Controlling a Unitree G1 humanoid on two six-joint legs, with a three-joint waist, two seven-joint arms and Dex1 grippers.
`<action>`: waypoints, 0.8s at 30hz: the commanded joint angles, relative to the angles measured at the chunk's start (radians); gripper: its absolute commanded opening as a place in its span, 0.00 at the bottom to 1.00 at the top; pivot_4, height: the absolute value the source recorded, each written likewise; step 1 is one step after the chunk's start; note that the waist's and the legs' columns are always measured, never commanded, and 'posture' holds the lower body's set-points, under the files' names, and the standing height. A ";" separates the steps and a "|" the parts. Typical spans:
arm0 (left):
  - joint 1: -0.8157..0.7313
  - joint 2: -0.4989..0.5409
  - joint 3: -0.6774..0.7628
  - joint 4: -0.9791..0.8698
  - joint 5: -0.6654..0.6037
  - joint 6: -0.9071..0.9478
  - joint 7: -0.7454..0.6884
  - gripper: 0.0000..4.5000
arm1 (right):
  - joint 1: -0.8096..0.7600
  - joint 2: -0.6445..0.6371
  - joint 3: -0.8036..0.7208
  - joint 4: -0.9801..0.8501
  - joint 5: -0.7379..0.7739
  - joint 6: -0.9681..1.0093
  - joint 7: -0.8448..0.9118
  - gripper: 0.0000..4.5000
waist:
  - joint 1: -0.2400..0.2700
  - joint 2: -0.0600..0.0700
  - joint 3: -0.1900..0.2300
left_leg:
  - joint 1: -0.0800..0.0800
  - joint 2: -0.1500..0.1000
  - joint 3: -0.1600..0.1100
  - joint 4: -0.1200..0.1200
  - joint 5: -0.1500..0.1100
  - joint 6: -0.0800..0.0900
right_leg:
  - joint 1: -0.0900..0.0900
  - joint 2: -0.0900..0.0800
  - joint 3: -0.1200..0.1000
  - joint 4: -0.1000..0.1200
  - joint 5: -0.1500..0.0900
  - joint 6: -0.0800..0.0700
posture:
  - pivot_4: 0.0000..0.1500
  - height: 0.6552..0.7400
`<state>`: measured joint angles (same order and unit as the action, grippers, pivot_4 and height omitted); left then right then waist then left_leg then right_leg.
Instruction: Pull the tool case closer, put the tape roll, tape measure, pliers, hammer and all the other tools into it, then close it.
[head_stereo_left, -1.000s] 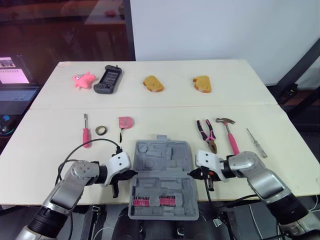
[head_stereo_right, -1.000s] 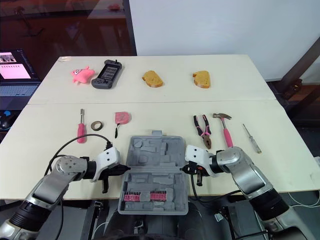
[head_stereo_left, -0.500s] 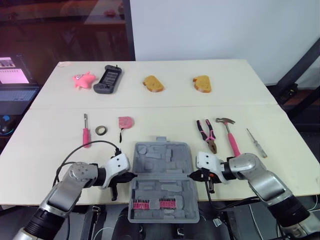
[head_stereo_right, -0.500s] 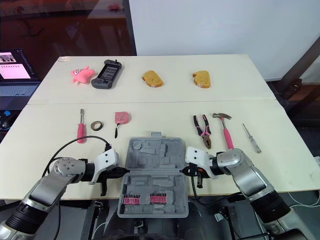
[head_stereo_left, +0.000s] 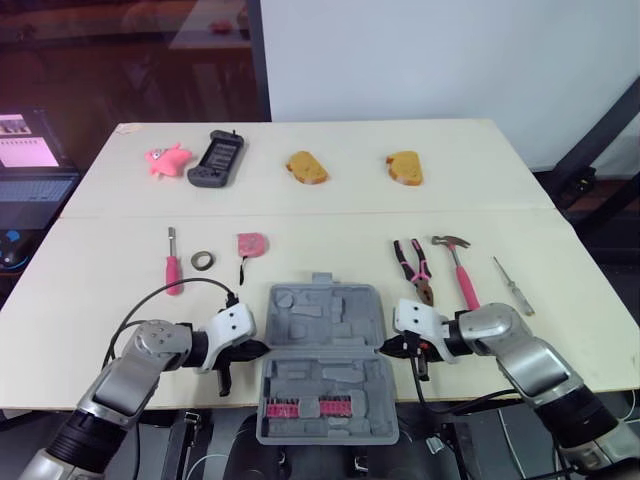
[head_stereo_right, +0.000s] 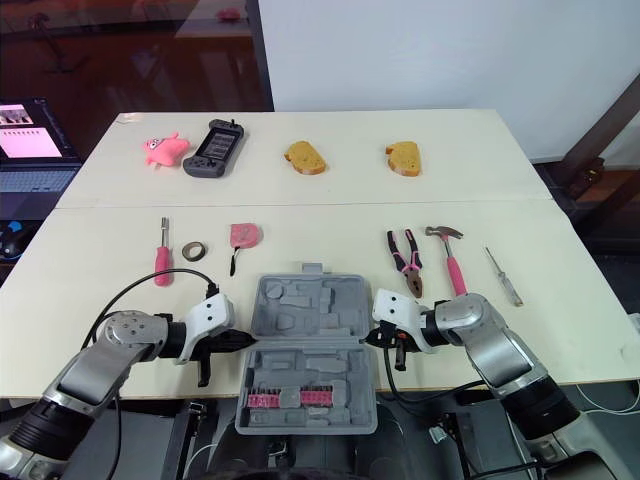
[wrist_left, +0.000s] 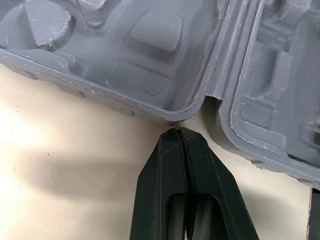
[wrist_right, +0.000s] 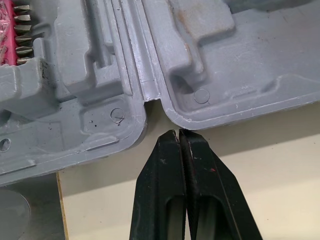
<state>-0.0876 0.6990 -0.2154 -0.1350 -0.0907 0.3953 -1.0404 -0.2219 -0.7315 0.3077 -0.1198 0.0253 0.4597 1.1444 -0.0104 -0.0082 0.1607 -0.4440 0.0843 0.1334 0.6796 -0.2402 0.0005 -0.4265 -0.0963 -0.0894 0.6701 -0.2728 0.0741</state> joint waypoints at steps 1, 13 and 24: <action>0.018 0.035 0.118 0.037 -0.047 -0.025 0.020 0.00 | -0.003 -0.064 -0.077 -0.011 0.037 -0.011 0.015 0.02 | 0.000 0.000 0.000 | 0.000 0.000 0.000 0.000 0.000 0.000 | 0.000 0.000 0.000 0.000 0.000 0.000 | 1.00 0.75; 0.102 0.195 0.584 0.291 -0.270 -0.250 -0.139 0.42 | 0.223 -0.212 -0.569 0.027 0.298 -0.049 0.071 0.44 | 0.002 0.000 0.001 | 0.000 0.000 0.001 -0.002 -0.001 0.001 | 0.000 -0.002 -0.001 -0.004 -0.001 -0.003 | 1.00 0.75; 0.156 0.235 0.856 0.647 -0.367 -0.429 -0.182 1.00 | 0.273 -0.227 -0.885 0.331 0.401 -0.118 0.039 1.00 | -0.002 0.000 0.001 | 0.001 0.001 0.001 -0.004 -0.001 0.000 | -0.002 -0.003 -0.001 -0.006 -0.002 -0.003 | 1.00 0.75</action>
<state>0.0471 0.9349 0.5773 0.4934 -0.4291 -0.0020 -1.2324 0.0688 -0.9553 -0.5128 0.1732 0.3917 0.3580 1.1962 -0.0128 -0.0083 0.1615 -0.4432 0.0851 0.1341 0.6759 -0.2411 0.0009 -0.4288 -0.0999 -0.0907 0.6644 -0.2745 0.0708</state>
